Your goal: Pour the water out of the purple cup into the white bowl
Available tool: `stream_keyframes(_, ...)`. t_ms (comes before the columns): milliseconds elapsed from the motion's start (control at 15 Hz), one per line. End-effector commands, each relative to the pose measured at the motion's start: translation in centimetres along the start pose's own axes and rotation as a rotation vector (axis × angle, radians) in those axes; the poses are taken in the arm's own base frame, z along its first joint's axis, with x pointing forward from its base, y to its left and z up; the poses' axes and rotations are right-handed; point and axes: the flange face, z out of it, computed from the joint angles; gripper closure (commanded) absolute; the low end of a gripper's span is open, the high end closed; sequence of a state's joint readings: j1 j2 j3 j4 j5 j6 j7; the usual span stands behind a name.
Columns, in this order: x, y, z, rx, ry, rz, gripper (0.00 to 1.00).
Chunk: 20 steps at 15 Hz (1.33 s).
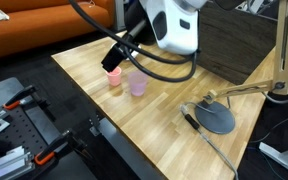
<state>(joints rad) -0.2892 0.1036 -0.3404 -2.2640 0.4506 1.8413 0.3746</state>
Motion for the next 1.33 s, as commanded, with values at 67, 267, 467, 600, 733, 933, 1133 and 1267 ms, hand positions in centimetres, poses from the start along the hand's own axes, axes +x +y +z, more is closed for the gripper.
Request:
stream_keyframes(67,2.6,0.4,0.6,0.03,-0.028,0.079,0.0)
stream_keyframes(267,3.1,-0.1,0.6,0.035,-0.033,0.106,0.0)
stream_keyframes(467,3.0,-0.2,0.4,0.037,-0.032,0.108,0.0)
stream_keyframes(600,3.6,-0.9,1.3,0.047,-0.071,0.137,0.0)
stream_keyframes(733,4.5,-1.4,2.3,0.071,-0.154,0.18,0.0)
stream_keyframes(933,6.3,-1.9,4.1,0.097,-0.222,0.241,0.0)
stream_keyframes(1133,8.5,-2.0,5.5,0.117,-0.275,0.304,0.0)
stream_keyframes(1267,9.5,-2.1,6.2,0.131,-0.314,0.32,0.0)
